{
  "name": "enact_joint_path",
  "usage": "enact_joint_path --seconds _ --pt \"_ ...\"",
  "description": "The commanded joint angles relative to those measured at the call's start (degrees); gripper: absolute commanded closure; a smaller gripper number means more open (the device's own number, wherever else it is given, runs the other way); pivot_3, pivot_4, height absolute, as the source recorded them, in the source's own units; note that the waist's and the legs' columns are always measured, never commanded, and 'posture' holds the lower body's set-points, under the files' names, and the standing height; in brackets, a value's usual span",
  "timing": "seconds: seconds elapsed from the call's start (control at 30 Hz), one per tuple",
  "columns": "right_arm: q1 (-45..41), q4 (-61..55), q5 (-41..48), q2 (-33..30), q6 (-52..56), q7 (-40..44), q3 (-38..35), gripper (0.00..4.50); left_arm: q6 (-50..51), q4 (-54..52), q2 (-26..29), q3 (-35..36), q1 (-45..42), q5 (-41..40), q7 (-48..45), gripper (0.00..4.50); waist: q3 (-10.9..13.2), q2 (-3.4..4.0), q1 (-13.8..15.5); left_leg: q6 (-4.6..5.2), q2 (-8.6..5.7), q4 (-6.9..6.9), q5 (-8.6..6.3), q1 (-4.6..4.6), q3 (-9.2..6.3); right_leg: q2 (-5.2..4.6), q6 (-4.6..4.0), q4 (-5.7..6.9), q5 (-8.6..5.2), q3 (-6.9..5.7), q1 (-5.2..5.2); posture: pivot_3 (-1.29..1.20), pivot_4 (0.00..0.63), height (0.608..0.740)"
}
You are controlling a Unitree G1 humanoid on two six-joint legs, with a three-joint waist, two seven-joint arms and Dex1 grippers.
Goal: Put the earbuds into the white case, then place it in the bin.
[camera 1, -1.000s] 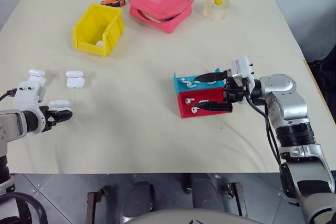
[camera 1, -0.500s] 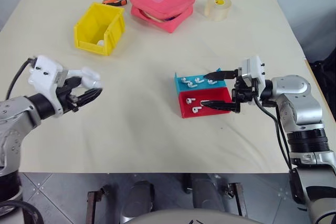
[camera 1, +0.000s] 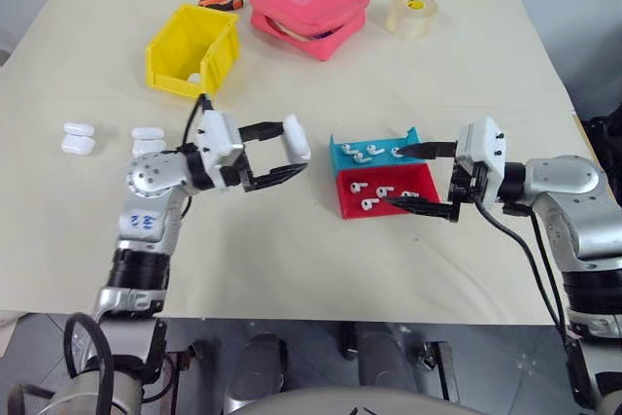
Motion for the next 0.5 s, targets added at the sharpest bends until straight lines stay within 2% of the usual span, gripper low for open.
enact_joint_path --seconds 0.03,0.13,0.23,0.33,0.43,0.5 --pt "1.7 -6.8 -1.5 -2.1 2.3 -2.8 -0.1 0.0 -1.4 -1.6 -1.9 -1.6 0.6 -2.0 -2.9 1.72 0.0 0.0 0.0 0.08 0.0 0.04 -0.04 -0.01 0.05 0.0 0.01 -0.02 0.0 -0.01 0.0 0.0 0.15 0.74" --pt "3.7 -10.6 -1.7 -2.7 4.6 -4.6 -0.2 0.0 -0.2 -3.6 -2.7 -1.6 2.6 -3.2 -3.6 1.72 0.0 0.0 -0.2 0.16 -0.01 0.08 -0.09 0.01 0.16 -0.03 0.06 -0.04 0.03 0.0 0.0 0.0 0.15 0.74" --pt "5.0 -14.1 -1.7 -2.8 7.2 -7.0 -0.6 0.56 0.6 -6.8 -2.3 -2.4 5.8 -4.5 -5.3 1.72 0.0 0.0 -0.2 0.16 0.02 0.06 -0.09 0.06 0.16 -0.02 0.06 -0.03 0.04 0.01 0.03 0.0 0.15 0.74" --pt "5.4 -15.9 -2.9 -5.0 10.8 -7.4 1.0 1.53 1.7 -9.0 -1.5 -2.4 7.7 -5.0 -6.0 1.72 0.0 0.0 -0.1 0.16 0.03 0.09 -0.09 0.05 0.15 -0.02 0.09 -0.03 0.05 0.01 0.03 0.0 0.15 0.74" --pt "4.5 -16.9 -5.4 -7.2 12.2 -7.8 4.0 1.53 1.6 -10.2 -0.7 -2.1 9.0 -5.0 -6.6 1.72 0.0 0.0 0.1 0.17 0.01 0.11 -0.1 0.05 0.11 -0.02 0.11 -0.07 0.07 0.04 0.07 0.0 0.15 0.74" --pt "3.6 -17.0 -5.7 -7.4 13.3 -7.9 5.3 1.87 1.7 -10.9 -0.1 -1.8 9.9 -4.9 -6.2 1.72 0.0 0.0 0.2 0.2 0.01 0.09 -0.11 0.05 0.11 -0.02 0.11 -0.11 0.07 0.04 0.07 0.0 0.15 0.74"
